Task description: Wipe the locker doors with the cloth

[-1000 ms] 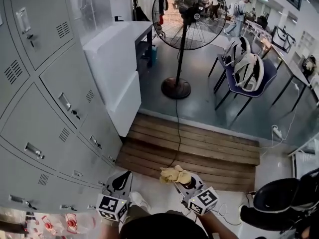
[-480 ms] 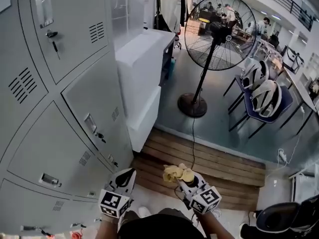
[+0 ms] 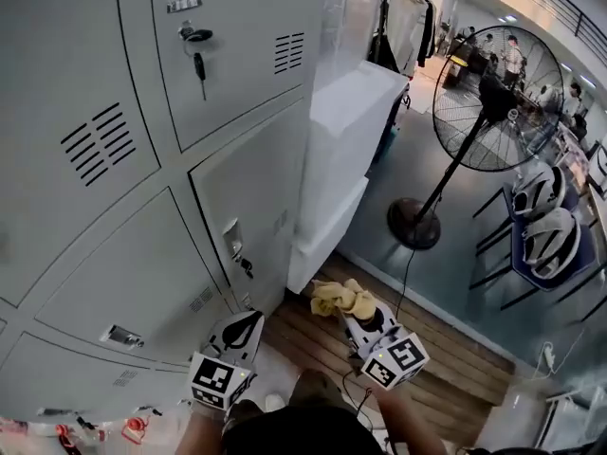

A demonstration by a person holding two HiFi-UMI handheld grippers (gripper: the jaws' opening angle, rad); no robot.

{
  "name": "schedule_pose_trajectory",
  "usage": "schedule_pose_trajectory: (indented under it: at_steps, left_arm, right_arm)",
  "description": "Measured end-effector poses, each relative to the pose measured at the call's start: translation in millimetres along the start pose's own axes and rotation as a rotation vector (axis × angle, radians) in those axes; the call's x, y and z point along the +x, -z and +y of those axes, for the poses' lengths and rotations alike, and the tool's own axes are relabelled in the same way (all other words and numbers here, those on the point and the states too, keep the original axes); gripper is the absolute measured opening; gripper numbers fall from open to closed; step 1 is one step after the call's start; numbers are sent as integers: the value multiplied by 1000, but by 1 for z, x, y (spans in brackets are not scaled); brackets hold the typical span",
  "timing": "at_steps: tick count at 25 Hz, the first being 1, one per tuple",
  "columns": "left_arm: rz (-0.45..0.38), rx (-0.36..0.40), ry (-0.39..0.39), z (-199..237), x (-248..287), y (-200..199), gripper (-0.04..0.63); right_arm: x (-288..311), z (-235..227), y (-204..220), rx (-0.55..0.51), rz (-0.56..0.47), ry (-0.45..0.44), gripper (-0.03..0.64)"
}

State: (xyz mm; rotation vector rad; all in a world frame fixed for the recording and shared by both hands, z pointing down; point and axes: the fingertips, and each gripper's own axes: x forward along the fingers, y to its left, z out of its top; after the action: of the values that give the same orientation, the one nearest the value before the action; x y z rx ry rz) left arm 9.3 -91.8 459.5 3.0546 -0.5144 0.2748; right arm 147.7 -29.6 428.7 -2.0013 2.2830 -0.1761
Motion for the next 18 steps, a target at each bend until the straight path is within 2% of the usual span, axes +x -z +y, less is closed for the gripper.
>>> schedule_pose_trajectory:
  at_steps: [10,15,18]
  left_arm:
    - [-8,-23,-251,55,-19,-11,9]
    - [-10,-45,-370,68,-31,-11,9]
    - [-3,-60,-418,70,-35,-10,9]
  right_arm:
    - [123,40,-71,-44,-89,-368,86]
    - [157,65,-102,-70,-139,-514,86]
    - [168,76,-118,-68,-168,-569,86]
